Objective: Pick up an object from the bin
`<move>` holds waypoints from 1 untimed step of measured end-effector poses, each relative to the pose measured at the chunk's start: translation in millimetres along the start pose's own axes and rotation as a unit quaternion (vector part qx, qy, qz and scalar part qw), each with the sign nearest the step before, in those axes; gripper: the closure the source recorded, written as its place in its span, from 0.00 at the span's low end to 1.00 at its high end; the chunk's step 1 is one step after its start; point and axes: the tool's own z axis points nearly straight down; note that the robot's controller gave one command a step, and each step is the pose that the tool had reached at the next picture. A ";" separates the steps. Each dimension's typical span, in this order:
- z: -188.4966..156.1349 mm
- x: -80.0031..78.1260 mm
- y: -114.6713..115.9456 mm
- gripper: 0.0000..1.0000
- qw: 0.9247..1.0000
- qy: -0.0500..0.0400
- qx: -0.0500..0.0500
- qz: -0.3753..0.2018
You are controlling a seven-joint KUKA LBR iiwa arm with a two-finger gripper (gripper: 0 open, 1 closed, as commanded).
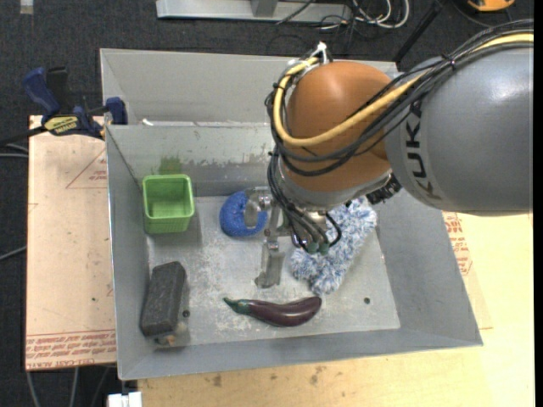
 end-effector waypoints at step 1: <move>28.2 5.8 -18.6 0.00 1.000 0.007 -0.001 -0.019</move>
Offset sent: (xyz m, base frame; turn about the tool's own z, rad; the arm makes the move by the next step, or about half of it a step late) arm -0.0209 -0.0648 -0.0690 -0.0570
